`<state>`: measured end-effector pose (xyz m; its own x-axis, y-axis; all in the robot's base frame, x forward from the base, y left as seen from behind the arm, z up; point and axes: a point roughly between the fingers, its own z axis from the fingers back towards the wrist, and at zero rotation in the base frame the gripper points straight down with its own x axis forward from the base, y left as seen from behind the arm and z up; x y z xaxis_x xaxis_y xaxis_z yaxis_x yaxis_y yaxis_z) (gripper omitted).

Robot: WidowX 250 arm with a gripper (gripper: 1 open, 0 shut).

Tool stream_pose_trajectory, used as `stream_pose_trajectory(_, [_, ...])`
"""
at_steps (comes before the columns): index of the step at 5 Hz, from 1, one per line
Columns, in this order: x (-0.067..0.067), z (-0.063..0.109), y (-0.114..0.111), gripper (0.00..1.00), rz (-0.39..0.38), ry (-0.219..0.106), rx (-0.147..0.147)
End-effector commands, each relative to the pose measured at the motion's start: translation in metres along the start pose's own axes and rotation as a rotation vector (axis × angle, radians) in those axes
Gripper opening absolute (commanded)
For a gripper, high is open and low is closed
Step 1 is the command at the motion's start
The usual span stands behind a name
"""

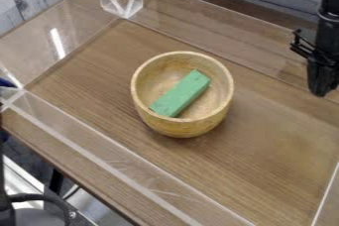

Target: Put the green block in the brown bowl

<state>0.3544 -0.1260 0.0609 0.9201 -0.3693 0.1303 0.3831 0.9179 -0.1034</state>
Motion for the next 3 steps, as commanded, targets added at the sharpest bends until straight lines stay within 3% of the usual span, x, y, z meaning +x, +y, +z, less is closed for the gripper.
stream_pose_trajectory(1, [0.0217, 0.0201, 0.001, 0.0, -0.021, -0.07, 0.003])
stream_pose_trajectory(2, [0.0254, 0.0218, 0.0024, 0.0, -0.031, -0.067, -0.006])
stream_pose_trajectory(3, [0.0258, 0.0177, -0.0008, 1.0, -0.003, -0.074, 0.016])
